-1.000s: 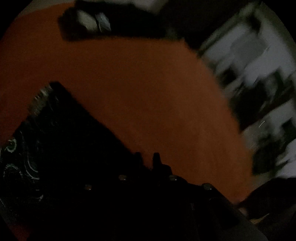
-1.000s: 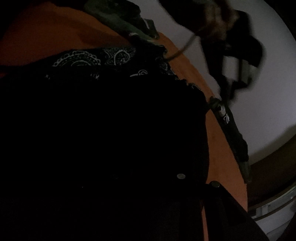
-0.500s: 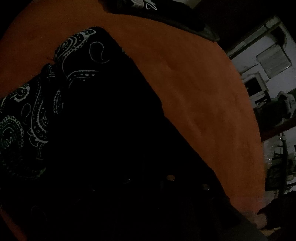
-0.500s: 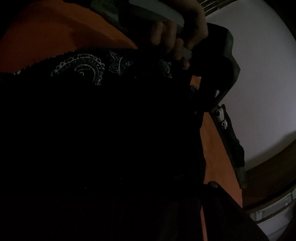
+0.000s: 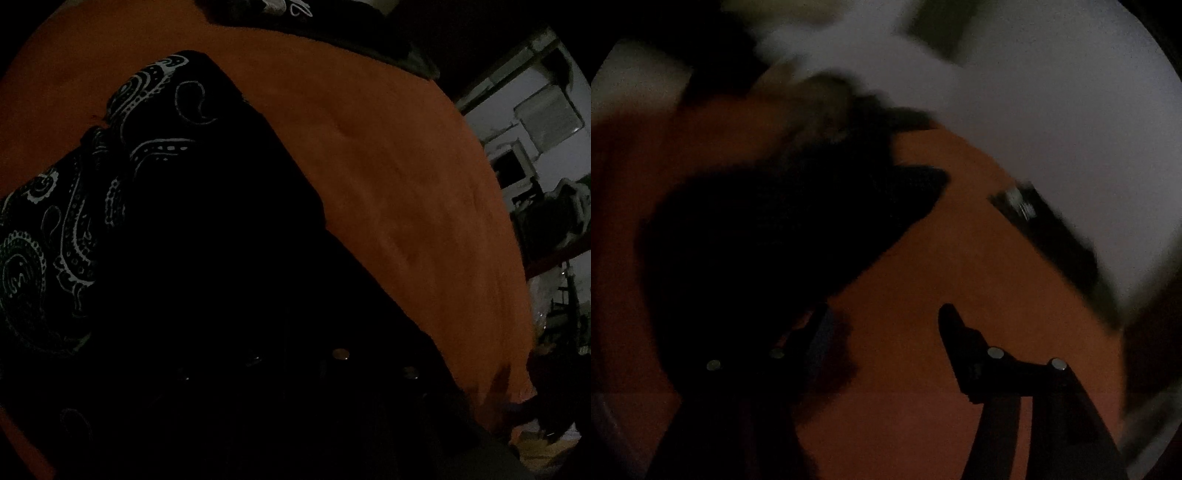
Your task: Fold clothes
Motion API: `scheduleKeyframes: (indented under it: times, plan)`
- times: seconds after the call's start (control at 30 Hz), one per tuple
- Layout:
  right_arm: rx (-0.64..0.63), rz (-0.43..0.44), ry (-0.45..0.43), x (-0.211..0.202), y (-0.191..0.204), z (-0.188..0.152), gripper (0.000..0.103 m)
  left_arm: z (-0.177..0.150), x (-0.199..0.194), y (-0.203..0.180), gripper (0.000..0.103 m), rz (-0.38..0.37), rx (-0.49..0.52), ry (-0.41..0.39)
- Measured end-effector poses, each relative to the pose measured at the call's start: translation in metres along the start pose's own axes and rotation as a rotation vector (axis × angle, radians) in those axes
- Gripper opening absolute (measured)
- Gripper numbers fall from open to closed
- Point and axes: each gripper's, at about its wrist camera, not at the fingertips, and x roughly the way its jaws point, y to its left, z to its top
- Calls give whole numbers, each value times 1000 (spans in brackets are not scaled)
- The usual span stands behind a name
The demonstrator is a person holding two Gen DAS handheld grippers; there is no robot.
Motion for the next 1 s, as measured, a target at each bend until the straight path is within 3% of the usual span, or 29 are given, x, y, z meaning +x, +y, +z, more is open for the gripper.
scheduleKeyframes:
  times: [0.13,0.23,0.4,0.47,0.8,0.87,0.9,0.93,1.0]
  plan:
    - [-355,-28,-77,3,52,-21,58,10,19,-12,10,4,-3,10]
    - [-461,-25,-153,-4,79,-32,58,14,22,-13,10,3,-7,13]
    - [-579,30,-269,-15,109,-16,58,21,28,-13,10,-6,-20,16]
    - [-591,59,-297,-15,115,-13,57,37,46,-19,10,-11,-18,16]
    - [-789,80,-404,-24,129,-32,48,55,93,-35,10,-64,-55,9]
    - [-763,91,-421,-20,131,-24,48,53,96,-35,10,-73,-69,4]
    - [-746,100,-421,-16,132,-19,45,52,97,-36,10,-73,-72,1]
    - [-728,111,-419,-13,133,-13,36,51,98,-37,10,-73,-73,-2]
    - [-685,130,-407,-7,133,-1,29,49,99,-41,10,-63,-63,-3]
